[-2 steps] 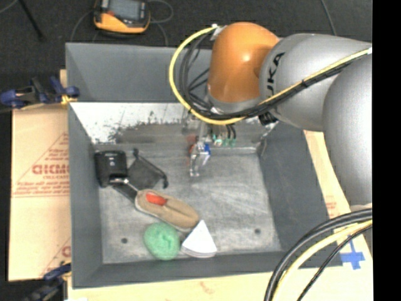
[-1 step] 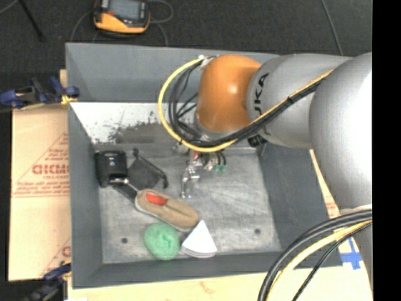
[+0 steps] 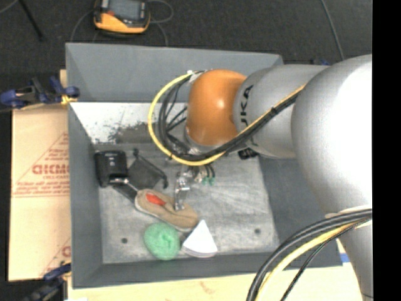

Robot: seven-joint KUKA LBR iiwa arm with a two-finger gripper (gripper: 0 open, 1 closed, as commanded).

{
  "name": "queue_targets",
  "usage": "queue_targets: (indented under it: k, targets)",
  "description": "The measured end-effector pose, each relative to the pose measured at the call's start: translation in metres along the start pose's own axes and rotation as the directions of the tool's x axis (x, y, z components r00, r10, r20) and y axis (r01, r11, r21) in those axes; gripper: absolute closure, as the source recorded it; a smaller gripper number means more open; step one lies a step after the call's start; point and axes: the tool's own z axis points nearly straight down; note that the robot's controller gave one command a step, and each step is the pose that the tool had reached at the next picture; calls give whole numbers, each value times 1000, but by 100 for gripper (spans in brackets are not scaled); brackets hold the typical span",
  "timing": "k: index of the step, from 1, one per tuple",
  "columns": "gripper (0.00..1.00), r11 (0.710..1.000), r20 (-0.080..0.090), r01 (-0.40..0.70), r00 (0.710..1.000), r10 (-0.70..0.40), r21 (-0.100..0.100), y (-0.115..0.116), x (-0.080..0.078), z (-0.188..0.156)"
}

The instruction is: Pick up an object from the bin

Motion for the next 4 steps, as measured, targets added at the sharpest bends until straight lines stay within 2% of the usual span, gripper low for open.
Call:
queue_targets:
  k: [1,2,3,4]
  targets:
    - [0,997,1,-77,997,77,3,3,-11,15]
    - [100,957,-18,-289,957,289,10,16,21,17]
    - [100,957,-18,-289,957,289,9,17,21,17]
    - [100,960,-2,-280,960,280,3,16,21,-19]
